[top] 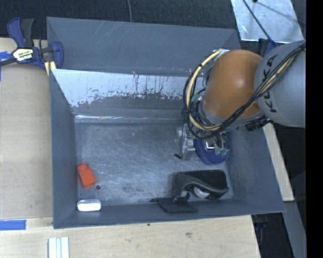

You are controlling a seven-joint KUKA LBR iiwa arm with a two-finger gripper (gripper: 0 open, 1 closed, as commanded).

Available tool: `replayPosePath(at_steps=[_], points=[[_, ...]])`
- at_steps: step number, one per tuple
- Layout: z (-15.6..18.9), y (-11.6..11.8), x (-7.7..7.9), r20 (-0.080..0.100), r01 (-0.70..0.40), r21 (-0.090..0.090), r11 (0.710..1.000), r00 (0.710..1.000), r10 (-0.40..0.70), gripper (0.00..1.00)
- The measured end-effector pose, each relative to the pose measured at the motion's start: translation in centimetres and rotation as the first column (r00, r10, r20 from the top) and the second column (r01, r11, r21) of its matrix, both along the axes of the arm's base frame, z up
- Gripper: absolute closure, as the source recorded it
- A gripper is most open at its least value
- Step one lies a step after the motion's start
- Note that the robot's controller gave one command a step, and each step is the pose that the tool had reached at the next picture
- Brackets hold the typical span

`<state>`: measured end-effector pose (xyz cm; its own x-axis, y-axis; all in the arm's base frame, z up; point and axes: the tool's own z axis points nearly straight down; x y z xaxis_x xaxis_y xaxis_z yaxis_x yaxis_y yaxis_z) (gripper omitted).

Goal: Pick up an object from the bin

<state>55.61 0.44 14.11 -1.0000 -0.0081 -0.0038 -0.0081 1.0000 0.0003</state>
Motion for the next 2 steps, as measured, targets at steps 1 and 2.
replayPosePath(at_steps=[1,2], points=[[2.5,-0.6,-0.6,0.004,0.141,0.000,0.990,0.990,-0.141,1.00],[7.9,-2.4,-4.0,0.006,0.225,0.001,0.974,0.974,-0.225,1.00]])
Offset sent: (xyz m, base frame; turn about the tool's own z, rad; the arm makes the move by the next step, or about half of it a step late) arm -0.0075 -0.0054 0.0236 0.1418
